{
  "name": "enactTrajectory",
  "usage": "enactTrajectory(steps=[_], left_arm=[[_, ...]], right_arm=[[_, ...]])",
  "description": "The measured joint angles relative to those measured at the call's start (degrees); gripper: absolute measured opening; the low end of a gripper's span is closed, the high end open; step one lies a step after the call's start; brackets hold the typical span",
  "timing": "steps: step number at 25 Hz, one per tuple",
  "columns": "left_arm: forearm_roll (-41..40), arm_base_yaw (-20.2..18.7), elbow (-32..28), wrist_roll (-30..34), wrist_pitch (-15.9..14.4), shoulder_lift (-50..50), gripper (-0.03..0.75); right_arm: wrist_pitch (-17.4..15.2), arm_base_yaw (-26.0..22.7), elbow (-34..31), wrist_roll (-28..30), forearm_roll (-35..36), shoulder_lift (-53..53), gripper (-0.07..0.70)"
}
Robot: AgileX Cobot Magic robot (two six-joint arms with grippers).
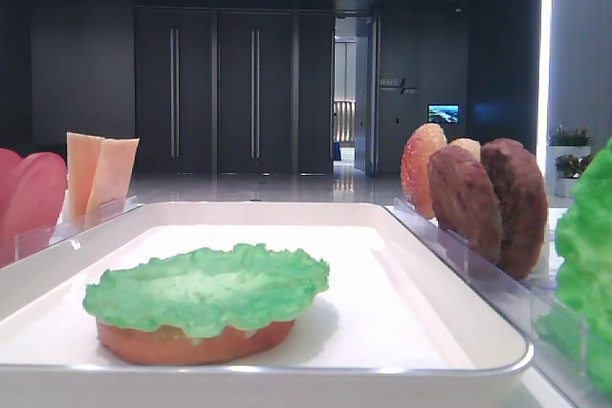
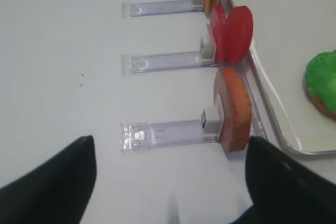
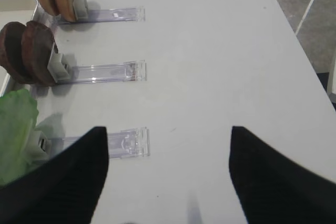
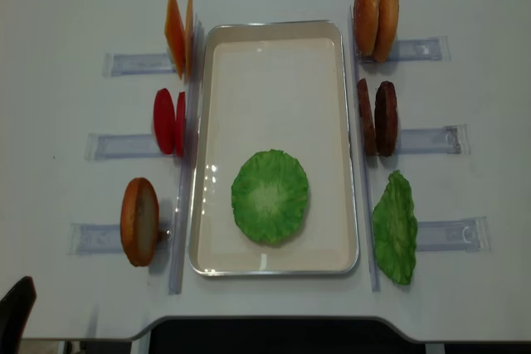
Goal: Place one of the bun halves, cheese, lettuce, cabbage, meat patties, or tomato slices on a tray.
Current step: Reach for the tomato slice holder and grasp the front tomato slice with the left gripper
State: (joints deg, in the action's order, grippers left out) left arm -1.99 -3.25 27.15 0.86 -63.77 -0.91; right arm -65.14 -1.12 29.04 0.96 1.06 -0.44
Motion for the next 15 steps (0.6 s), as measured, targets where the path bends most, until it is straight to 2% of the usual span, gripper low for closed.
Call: enactTrajectory(steps=[15], left_arm=[[0.0, 0.0, 0.0, -0.3, 0.0, 0.0, 0.692]], right_arm=[[0.0, 0.0, 0.0, 0.0, 0.0, 0.0, 0.467]])
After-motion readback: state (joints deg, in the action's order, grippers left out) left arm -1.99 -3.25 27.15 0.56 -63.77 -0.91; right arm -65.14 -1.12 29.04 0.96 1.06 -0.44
